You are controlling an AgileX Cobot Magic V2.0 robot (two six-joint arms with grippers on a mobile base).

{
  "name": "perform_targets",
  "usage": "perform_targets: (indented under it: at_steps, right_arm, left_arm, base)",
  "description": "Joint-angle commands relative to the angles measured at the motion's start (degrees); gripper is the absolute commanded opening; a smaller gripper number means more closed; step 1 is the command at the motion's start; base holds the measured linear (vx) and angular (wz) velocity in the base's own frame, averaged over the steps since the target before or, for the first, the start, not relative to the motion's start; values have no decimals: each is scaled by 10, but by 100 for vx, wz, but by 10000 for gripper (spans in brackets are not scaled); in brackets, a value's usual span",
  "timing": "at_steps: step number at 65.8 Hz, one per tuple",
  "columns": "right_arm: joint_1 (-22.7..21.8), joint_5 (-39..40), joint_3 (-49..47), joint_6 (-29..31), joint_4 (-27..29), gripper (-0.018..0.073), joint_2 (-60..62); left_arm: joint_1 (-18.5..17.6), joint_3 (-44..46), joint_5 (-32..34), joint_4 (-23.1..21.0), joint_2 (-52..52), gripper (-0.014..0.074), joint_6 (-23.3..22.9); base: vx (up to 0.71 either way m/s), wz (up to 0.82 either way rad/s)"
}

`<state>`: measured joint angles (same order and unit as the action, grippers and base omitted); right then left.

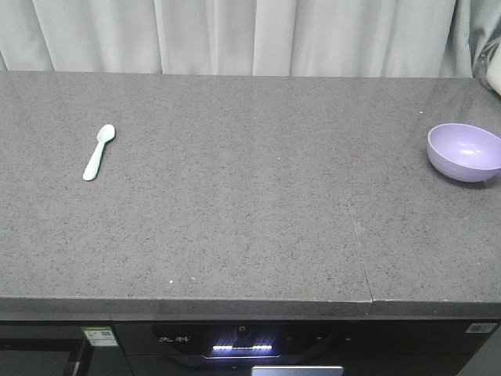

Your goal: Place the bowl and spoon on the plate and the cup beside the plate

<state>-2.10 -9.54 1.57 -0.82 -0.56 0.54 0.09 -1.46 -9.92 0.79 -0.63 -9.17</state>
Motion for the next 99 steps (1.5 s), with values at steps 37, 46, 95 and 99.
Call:
perform_targets:
  at_steps: [37,46,95,99]
  right_arm:
    - [0,40,9,1,-6,-5,8]
    - [0,40,9,1,-6,-5,8]
    - [0,41,9,1,-6,-5,8]
    - [0,41,9,1,-6,-5,8]
  left_arm:
    - [0,-17,40,0,-10,-6,-6]
    - [0,-17,40,0,-10,-6,-6]
    - [0,-17,40,0,-10,-6,-6]
    - [0,-17,40,0,-10,-6,-6]
  base:
    - [2,1]
    - [1,1]
    - [1,1]
    - [1,1]
